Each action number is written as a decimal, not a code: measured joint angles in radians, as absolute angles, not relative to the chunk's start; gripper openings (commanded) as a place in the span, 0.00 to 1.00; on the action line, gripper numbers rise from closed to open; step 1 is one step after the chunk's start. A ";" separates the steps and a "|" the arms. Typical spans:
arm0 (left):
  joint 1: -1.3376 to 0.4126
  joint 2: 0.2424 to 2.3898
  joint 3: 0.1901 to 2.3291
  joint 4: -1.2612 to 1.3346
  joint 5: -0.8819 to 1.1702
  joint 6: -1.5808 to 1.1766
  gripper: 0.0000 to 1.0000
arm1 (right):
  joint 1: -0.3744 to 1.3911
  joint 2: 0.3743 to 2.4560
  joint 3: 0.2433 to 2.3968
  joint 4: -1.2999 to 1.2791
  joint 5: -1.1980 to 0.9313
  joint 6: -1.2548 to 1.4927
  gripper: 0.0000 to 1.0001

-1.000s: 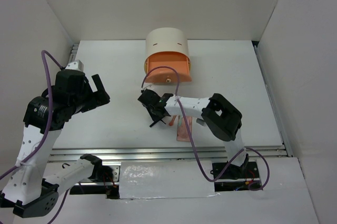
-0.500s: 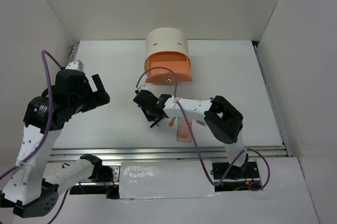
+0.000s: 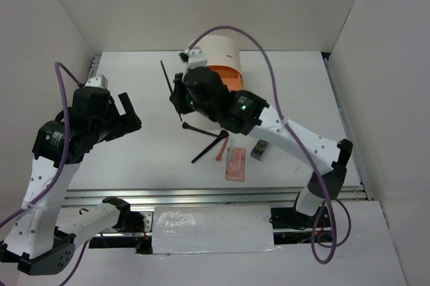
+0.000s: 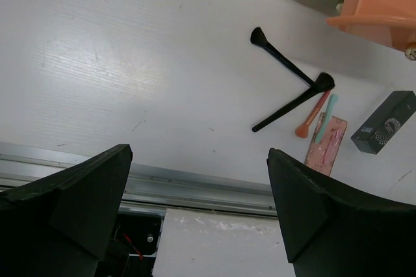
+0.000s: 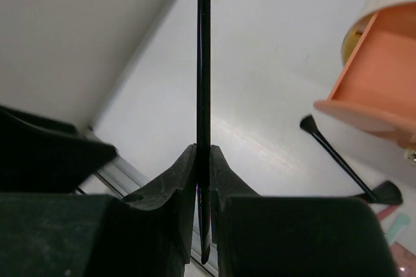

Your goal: Organize the makeup

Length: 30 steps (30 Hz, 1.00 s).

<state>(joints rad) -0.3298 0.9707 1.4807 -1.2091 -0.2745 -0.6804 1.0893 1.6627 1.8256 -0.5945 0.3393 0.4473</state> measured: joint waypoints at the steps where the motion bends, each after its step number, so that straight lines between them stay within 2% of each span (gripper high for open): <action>1: -0.330 0.972 1.481 -1.205 -0.274 -0.681 0.99 | 1.080 1.660 1.883 -0.612 0.355 0.469 0.01; 3: -0.330 0.974 1.481 -1.198 -0.271 -0.682 0.99 | 1.041 1.653 1.987 -0.648 0.379 0.538 0.01; 6: -0.330 0.975 1.481 -1.190 -0.264 -0.684 0.99 | 0.945 1.616 2.012 -0.682 0.381 0.663 0.00; 11: -0.330 0.972 1.478 -1.179 -0.255 -0.685 1.00 | 0.789 1.518 1.835 -0.694 0.390 0.902 0.00; 18: -0.330 0.956 1.440 -1.165 -0.233 -0.686 0.99 | 0.773 1.517 1.763 -0.727 0.484 1.214 0.00; 24: -0.330 0.950 1.439 -1.157 -0.225 -0.687 0.99 | 0.767 1.646 1.885 -0.817 0.552 1.419 0.00; 30: -0.330 0.936 1.439 -1.160 -0.222 -0.686 0.99 | 0.758 1.841 2.004 -0.917 0.562 1.506 0.00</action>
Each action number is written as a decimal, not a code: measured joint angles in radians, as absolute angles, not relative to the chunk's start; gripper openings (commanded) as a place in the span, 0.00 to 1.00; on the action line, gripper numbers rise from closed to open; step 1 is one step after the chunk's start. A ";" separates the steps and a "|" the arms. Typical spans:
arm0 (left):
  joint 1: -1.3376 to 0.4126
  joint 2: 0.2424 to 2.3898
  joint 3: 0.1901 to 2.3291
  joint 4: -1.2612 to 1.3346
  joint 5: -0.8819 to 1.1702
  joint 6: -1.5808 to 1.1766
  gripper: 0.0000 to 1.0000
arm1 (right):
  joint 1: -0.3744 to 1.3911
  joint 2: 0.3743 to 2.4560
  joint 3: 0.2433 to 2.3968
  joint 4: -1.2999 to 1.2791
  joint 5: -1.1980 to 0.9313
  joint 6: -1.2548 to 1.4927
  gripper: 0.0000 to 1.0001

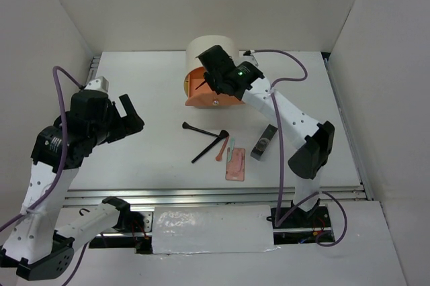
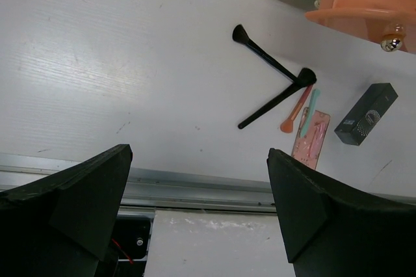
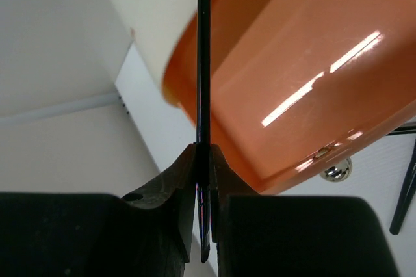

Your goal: Organize the makeup

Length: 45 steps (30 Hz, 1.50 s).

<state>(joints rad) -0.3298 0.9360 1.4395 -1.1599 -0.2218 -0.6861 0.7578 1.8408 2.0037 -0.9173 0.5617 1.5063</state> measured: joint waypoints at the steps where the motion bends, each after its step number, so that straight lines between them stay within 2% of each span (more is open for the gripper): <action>1: -0.330 0.932 1.439 -1.160 -0.222 -0.686 0.99 | 0.756 1.860 2.008 -0.929 0.562 1.516 0.00; 8: -0.330 0.921 1.439 -1.170 -0.221 -0.684 0.99 | 0.728 1.889 2.010 -0.958 0.553 1.553 0.03; 9: -0.330 0.924 1.439 -1.171 -0.221 -0.683 0.99 | 0.723 1.890 2.012 -0.960 0.552 1.554 0.09; 14: -0.330 0.939 1.439 -1.174 -0.218 -0.681 0.99 | 0.710 1.915 2.037 -0.966 0.541 1.556 0.27; 18: -0.330 0.947 1.439 -1.174 -0.211 -0.680 0.99 | 0.709 1.917 2.024 -0.951 0.524 1.551 0.52; 20: -0.330 0.948 1.436 -1.173 -0.210 -0.680 0.99 | 0.709 1.916 2.021 -0.939 0.516 1.534 0.56; 21: -0.330 0.948 1.434 -1.173 -0.210 -0.680 0.99 | 0.709 1.916 2.021 -0.936 0.515 1.524 0.62; 29: -0.330 0.955 1.397 -1.136 -0.200 -0.680 0.99 | 0.713 1.880 2.051 -0.857 0.517 1.353 0.78; 33: -0.330 0.966 1.336 -1.074 -0.156 -0.669 0.99 | 0.729 1.692 1.881 -0.706 0.517 1.154 0.89; 37: -0.357 1.007 1.216 -0.950 -0.051 -0.620 0.99 | 0.747 1.390 1.642 -0.622 0.511 0.987 0.93; 41: -0.465 1.127 1.135 -0.820 -0.035 -0.578 0.99 | 0.748 1.097 1.477 -0.588 0.472 0.865 0.98; 45: -0.623 1.271 1.124 -0.714 -0.112 -0.553 0.99 | 0.748 0.896 1.371 -0.607 0.401 0.822 0.99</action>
